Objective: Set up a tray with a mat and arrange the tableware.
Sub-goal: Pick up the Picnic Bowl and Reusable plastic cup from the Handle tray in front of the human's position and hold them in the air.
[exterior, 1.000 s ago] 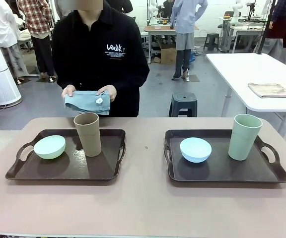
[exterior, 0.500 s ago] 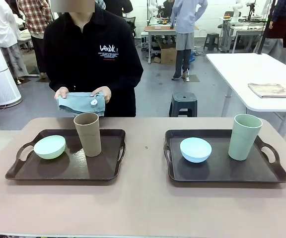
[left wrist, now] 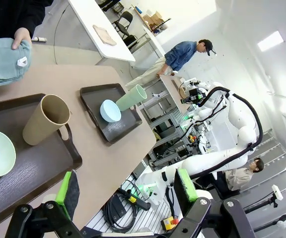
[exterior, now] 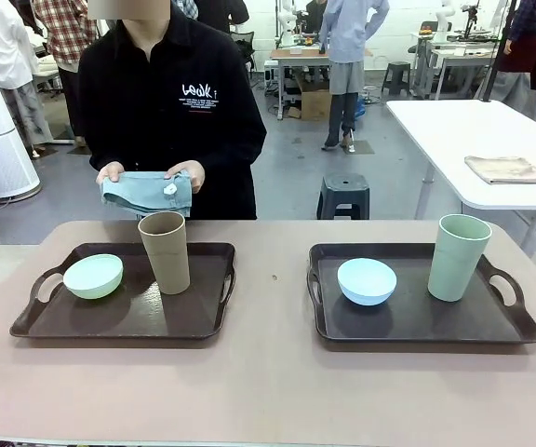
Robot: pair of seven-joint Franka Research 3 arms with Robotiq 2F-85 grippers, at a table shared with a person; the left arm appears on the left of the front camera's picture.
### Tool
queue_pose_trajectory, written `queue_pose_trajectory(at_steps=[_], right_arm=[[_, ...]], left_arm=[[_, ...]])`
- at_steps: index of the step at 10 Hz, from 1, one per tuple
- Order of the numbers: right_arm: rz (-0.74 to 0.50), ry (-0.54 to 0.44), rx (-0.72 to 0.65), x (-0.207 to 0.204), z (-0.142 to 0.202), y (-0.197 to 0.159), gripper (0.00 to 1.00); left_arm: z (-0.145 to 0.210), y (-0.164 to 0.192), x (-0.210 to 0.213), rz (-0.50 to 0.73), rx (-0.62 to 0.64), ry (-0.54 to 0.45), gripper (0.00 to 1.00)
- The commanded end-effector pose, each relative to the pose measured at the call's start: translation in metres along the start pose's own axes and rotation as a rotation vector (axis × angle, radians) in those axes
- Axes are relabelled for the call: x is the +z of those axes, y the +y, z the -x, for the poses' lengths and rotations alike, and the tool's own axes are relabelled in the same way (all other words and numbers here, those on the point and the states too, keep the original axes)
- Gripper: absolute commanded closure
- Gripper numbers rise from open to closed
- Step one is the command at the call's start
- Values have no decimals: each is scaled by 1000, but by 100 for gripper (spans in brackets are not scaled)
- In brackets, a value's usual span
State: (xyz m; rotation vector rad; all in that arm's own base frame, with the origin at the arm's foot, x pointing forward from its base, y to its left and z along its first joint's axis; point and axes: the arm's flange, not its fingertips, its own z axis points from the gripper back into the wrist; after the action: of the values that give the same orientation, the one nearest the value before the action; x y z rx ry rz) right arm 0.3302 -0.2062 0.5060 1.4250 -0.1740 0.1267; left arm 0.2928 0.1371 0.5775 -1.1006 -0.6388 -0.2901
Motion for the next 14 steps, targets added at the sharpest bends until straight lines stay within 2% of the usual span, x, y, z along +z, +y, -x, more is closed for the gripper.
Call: queue_pose_trajectory(at_steps=[1,3,5,6,7,8,9,10,11,14], right_arm=[[-8,11,6,2,0,0,0],[0,0,0,0,0,0,0],[26,-47,325,-32,12,64,0],[34,-62,478,-63,24,97,0],[47,-91,639,-104,36,128,0],[57,-151,823,-146,51,153,0],[-5,-222,1026,-195,66,174,0],[-104,-211,1174,-235,74,180,0],[17,-110,767,-140,49,175,0],[17,-110,767,-140,49,175,0]], left_arm=[[-2,0,2,12,-24,-9,0],[0,0,0,0,0,0,0],[-20,-40,7,-259,-261,129,0],[-33,-56,5,-407,-354,194,0],[-46,-72,-2,-608,-439,216,0],[-53,-86,-10,-764,-512,281,0],[-62,-98,-19,-944,-562,355,0],[-71,-105,-26,-1047,-576,394,0],[-64,-108,-6,-630,-516,259,0],[-64,-108,-6,-630,-516,259,0]])
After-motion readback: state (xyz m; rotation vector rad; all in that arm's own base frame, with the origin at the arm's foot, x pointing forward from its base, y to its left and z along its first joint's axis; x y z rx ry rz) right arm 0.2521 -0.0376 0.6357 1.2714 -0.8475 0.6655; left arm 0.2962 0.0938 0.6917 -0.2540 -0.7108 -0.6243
